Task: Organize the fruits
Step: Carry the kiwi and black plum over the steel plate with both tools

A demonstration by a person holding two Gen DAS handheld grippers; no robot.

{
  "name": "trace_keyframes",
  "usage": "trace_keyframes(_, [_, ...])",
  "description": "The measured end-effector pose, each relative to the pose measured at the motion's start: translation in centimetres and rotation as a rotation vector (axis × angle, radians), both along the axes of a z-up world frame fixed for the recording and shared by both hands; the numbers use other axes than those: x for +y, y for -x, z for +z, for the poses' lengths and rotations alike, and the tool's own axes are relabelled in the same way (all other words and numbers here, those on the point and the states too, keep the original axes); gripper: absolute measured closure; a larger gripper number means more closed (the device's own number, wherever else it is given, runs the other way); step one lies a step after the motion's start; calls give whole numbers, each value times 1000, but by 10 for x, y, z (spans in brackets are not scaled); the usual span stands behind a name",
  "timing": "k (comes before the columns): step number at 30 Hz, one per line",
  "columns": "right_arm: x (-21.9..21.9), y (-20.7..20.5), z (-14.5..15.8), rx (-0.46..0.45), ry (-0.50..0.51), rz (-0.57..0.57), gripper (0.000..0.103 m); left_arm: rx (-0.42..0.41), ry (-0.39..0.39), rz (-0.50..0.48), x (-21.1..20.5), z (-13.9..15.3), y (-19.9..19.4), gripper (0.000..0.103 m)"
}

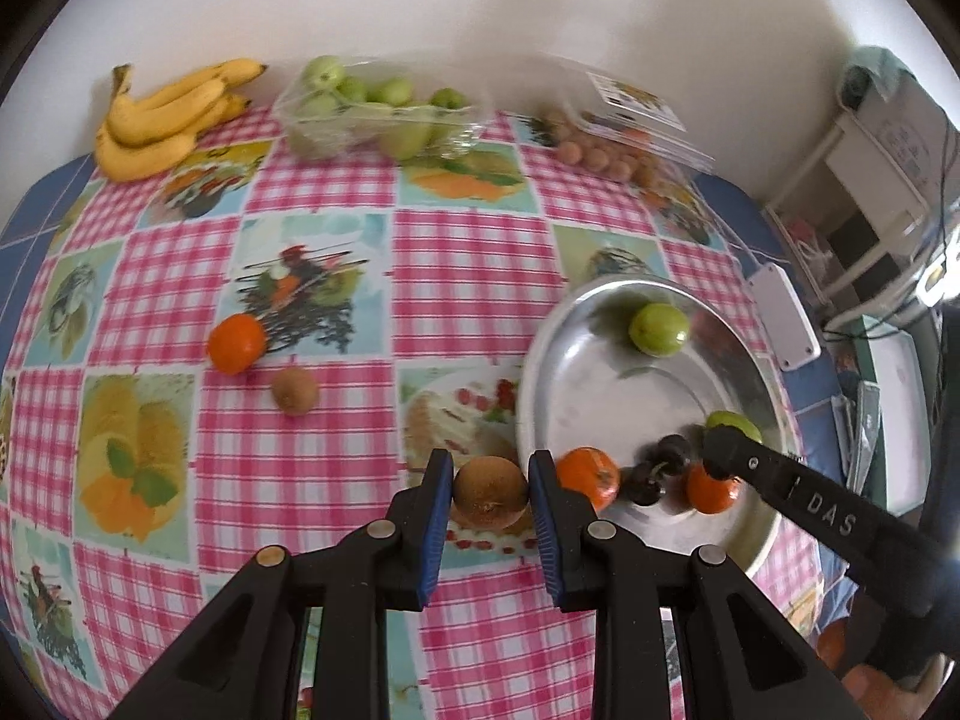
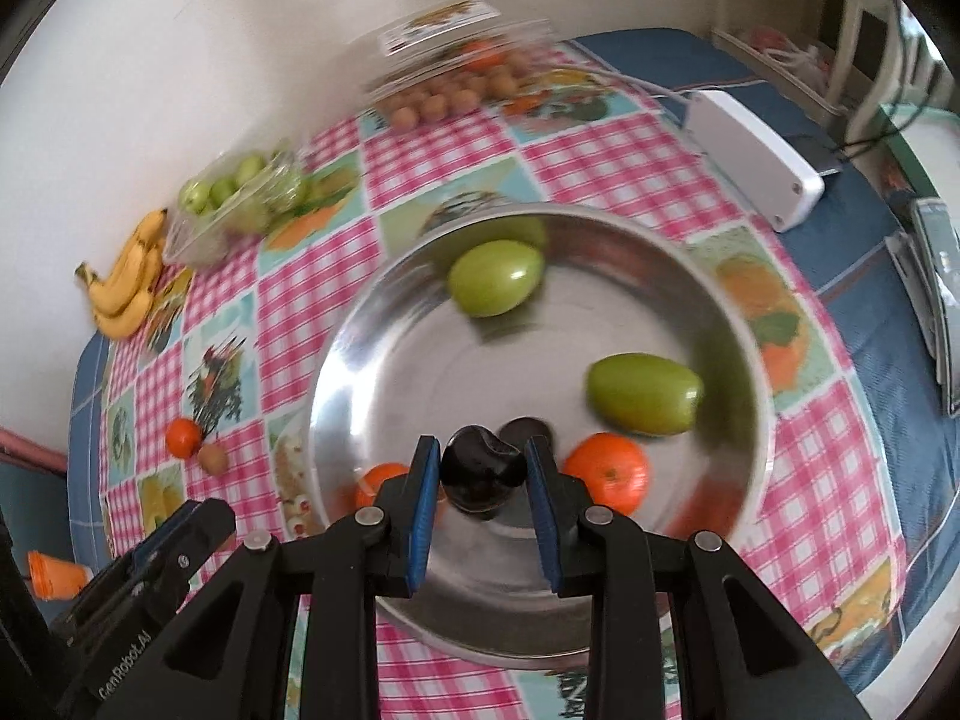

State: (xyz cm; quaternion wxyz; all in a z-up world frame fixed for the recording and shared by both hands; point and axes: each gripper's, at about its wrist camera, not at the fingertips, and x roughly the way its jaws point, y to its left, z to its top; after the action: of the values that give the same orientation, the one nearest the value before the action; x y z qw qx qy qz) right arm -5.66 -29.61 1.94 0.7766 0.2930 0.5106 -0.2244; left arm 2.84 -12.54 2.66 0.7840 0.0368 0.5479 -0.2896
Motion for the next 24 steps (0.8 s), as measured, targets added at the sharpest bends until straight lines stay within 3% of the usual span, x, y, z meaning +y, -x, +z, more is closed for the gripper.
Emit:
trace_keyframes(10, [-28, 18, 1, -14, 0, -60, 73, -67, -10, -65, -29, 2, 13, 75])
trace_keyframes(24, [-23, -7, -12, -53, 37, 3, 73, -200, -30, -130, -60, -13, 13, 75])
